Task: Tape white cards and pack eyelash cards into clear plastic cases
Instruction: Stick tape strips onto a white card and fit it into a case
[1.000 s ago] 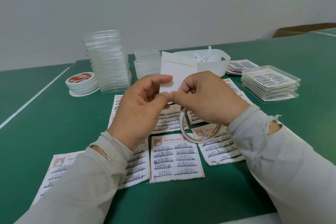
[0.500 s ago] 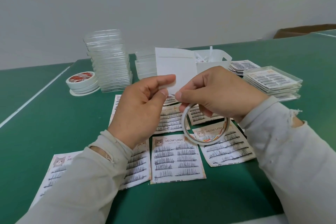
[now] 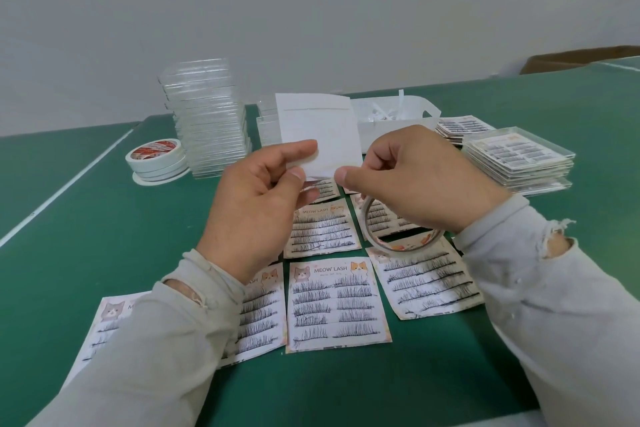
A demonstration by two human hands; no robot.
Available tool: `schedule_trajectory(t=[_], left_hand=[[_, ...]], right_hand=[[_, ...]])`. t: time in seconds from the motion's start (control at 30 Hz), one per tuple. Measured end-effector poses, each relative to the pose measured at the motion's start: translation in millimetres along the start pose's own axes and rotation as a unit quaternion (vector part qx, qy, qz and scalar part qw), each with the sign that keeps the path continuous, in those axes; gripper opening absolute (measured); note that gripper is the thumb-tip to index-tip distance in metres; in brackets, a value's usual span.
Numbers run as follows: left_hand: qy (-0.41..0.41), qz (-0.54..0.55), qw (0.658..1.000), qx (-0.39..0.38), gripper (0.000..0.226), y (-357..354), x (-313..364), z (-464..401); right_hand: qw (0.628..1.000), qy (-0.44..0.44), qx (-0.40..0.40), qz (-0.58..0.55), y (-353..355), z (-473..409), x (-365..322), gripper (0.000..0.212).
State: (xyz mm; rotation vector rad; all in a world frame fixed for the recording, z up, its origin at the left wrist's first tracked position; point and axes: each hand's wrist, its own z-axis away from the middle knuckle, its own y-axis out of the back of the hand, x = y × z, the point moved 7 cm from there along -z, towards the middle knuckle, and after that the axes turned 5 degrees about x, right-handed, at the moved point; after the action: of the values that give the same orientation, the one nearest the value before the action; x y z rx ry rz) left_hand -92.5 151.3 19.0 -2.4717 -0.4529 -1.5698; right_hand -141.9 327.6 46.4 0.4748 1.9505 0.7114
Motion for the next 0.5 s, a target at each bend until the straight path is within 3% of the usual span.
schedule_trajectory(t=[0.5], left_hand=[[-0.021, 0.014, 0.999, -0.034, 0.032, -9.0, 3.7, 5.2]], right_hand=[[0.999, -0.043, 0.011, -0.003, -2.0, -4.8, 9.5, 0.051]])
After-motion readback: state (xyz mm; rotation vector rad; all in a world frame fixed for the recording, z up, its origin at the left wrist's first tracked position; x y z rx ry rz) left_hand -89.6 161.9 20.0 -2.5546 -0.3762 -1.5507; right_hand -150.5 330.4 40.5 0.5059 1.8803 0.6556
